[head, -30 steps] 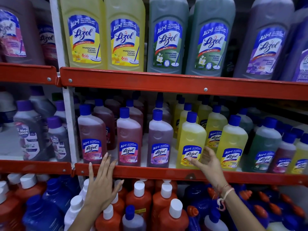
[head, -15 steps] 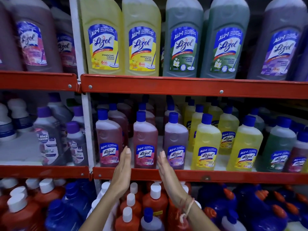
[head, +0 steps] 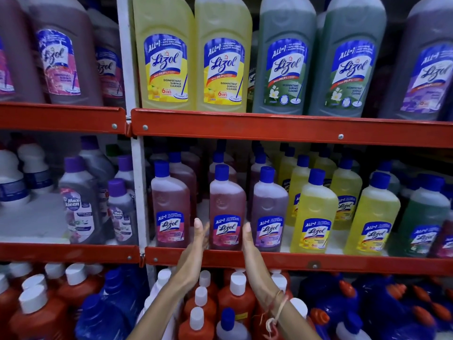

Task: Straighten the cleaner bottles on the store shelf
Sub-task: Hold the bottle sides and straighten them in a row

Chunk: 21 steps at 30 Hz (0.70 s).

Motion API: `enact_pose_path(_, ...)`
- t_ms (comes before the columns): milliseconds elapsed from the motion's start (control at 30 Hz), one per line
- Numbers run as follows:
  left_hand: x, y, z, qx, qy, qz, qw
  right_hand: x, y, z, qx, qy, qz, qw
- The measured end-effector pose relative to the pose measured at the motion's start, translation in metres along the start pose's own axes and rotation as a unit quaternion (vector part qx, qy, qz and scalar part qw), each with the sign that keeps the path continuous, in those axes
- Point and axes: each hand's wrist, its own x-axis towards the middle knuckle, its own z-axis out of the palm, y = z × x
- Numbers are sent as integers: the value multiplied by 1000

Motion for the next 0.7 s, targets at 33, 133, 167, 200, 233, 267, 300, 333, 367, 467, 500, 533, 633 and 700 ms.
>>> enact_pose_path(33, 0, -1, 1, -1, 4, -5, 1000, 0, 2, 2, -15, 6, 1, 1000)
enact_pose_path(133, -1, 0, 5, -5, 14, -10, 1000, 0, 3, 2, -30, 15, 0, 999)
enact_pose_path(167, -1, -1, 6, -10, 16, -7, 1000, 1, 3, 1, -30, 19, 2, 999)
enact_pose_path(200, -1, -1, 6, -13, 19, -6, 1000, 1, 2, 1, -32, 18, 0, 999)
enact_pose_path(233, -1, -1, 5, -14, 20, -7, 1000, 1, 1, 0, -33, 15, 1, 999)
enact_pose_path(267, -1, -1, 5, -15, 21, -8, 1000, 1, 1, 0, -32, 14, 5, 999)
enact_pose_path(300, -1, 0, 5, -14, 22, -8, 1000, 2, 1, -1, -27, 12, 7, 1000)
enact_pose_path(333, -1, 0, 4, -15, 23, -7, 1000, 4, 2, -3, -21, 10, 8, 1000)
enact_pose_path(367, -1, 0, 3, -16, 22, -6, 1000, 5, 2, -4, -15, 6, 9, 1000)
enact_pose_path(467, -1, 1, 0, -16, 22, 6, 1000, 9, 5, -6, -7, -10, 9, 1000)
enact_pose_path(500, -1, 1, -2, -14, 23, 9, 1000, 9, 5, -6, -7, -11, 12, 1000)
enact_pose_path(533, -1, 1, -3, -12, 23, 10, 1000, 8, 4, -6, -10, -10, 14, 1000)
enact_pose_path(633, -1, 3, -5, -13, 22, 3, 1000, 5, -3, -4, -19, -7, 18, 1000)
enact_pose_path(700, -2, 3, -4, -16, 23, 4, 1000, 4, -6, -4, -23, -9, 17, 1000)
